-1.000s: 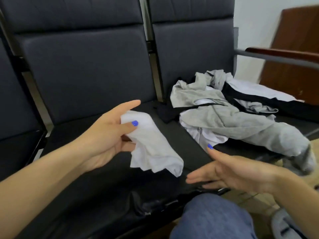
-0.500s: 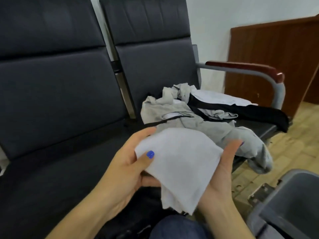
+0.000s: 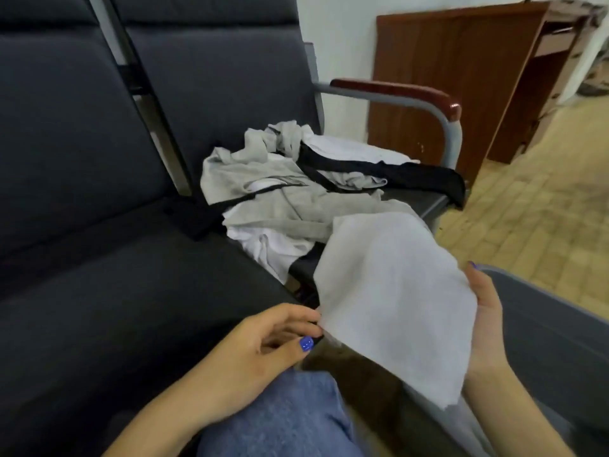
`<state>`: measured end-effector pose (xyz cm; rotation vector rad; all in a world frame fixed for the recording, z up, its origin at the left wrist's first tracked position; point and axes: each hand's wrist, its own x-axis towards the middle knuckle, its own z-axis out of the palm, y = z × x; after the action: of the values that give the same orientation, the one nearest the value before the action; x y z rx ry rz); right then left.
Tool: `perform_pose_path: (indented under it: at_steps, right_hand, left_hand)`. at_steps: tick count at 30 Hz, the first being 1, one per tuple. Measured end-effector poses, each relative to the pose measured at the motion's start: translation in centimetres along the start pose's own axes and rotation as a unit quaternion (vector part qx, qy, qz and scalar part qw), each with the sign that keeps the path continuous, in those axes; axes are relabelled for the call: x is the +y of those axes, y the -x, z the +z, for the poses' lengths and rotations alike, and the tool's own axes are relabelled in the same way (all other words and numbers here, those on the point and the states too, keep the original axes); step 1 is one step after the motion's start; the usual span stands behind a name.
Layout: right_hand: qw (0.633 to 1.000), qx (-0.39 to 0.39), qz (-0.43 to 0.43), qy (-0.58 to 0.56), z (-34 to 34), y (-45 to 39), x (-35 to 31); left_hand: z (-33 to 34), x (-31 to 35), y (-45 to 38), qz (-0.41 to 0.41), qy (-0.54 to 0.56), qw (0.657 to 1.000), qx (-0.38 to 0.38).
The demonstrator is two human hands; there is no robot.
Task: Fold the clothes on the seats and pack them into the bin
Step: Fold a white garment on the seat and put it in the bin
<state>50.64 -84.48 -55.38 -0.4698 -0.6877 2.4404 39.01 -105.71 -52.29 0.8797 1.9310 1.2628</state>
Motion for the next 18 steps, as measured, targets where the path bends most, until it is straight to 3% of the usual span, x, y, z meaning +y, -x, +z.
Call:
perform_pose_path:
  at_steps: [4,7,11,18]
  right_hand:
    - [0.988,0.132,-0.03,0.079,-4.6,3.5,-3.1]
    - [0.974,0.21,-0.013,0.08,-8.5,5.7,-5.2]
    - [0.965,0.242,0.003,0.101,-12.6,6.1,-7.6]
    - [0.971,0.211,0.028,0.109,-15.2,2.1,-8.8]
  left_hand:
    - [0.4,-0.2,0.0,-0.01,-0.006,0.998,-0.069]
    - [0.7,-0.4,-0.1,-0.023,0.014,0.997,-0.077]
    - [1.0,-0.6,-0.3,-0.01,0.025,0.998,-0.054]
    - [0.8,-1.6,-1.0,-0.016,0.035,0.998,-0.039]
